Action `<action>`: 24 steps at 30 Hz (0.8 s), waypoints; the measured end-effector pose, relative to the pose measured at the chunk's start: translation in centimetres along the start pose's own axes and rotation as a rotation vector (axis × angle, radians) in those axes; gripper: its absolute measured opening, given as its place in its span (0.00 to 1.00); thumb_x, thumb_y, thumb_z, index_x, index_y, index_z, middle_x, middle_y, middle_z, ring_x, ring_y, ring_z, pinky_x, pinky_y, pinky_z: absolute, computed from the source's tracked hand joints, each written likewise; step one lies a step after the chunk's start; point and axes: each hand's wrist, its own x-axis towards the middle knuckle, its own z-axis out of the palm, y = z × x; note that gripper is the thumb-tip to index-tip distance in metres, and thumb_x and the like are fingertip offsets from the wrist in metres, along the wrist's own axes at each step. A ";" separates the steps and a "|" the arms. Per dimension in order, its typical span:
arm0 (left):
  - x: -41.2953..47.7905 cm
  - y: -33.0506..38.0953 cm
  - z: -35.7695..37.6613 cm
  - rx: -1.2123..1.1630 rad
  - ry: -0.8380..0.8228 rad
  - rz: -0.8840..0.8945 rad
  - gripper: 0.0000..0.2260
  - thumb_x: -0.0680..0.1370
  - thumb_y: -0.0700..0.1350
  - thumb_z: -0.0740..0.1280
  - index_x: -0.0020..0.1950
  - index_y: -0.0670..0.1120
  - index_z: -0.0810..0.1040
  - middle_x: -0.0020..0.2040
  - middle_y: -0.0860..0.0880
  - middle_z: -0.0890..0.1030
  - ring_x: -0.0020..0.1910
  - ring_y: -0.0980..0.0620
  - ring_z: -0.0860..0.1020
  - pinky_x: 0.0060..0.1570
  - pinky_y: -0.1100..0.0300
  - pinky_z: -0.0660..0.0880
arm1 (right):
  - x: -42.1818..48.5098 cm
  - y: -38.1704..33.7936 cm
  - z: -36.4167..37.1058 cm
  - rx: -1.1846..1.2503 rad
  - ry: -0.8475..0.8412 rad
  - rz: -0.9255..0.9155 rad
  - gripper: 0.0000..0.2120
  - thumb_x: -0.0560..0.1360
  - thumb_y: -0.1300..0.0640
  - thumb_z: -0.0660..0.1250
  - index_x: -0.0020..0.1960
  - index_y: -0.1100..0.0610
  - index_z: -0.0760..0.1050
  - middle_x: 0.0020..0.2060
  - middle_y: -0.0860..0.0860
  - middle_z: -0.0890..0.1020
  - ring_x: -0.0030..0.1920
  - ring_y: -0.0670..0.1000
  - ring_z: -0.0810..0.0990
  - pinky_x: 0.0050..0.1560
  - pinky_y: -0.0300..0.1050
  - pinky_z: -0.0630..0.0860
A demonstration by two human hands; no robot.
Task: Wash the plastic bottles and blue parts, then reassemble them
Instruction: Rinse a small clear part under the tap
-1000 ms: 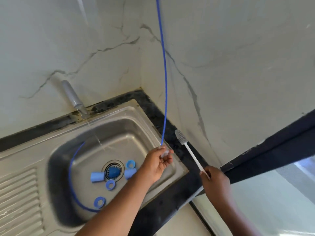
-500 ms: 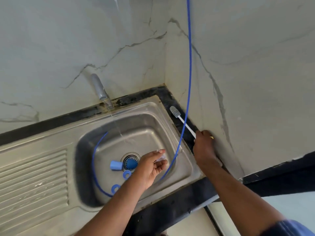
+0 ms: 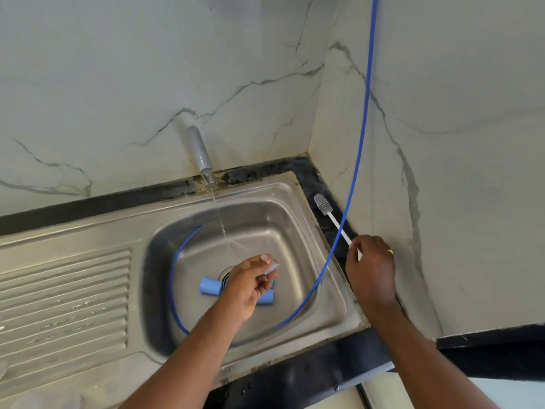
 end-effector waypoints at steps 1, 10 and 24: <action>0.4 0.4 -0.4 -0.010 -0.003 0.017 0.09 0.78 0.39 0.71 0.59 0.41 0.82 0.53 0.42 0.86 0.51 0.46 0.84 0.44 0.60 0.78 | -0.1 -1.2 -0.5 0.074 0.070 0.008 0.05 0.72 0.68 0.70 0.42 0.59 0.77 0.36 0.54 0.79 0.37 0.58 0.78 0.42 0.48 0.72; 5.2 6.5 -4.8 0.013 0.073 0.221 0.10 0.76 0.29 0.70 0.56 0.38 0.82 0.47 0.45 0.87 0.47 0.51 0.86 0.56 0.59 0.80 | 2.2 -13.8 7.6 0.495 -0.533 -0.061 0.09 0.77 0.62 0.67 0.54 0.55 0.82 0.46 0.50 0.85 0.47 0.50 0.82 0.53 0.45 0.78; 9.2 11.6 -7.3 0.225 0.132 0.288 0.09 0.76 0.34 0.73 0.56 0.38 0.83 0.48 0.42 0.86 0.48 0.48 0.85 0.46 0.62 0.82 | 6.8 -22.3 15.3 0.582 -0.831 -0.090 0.15 0.81 0.58 0.65 0.67 0.55 0.79 0.60 0.52 0.84 0.60 0.49 0.81 0.65 0.43 0.74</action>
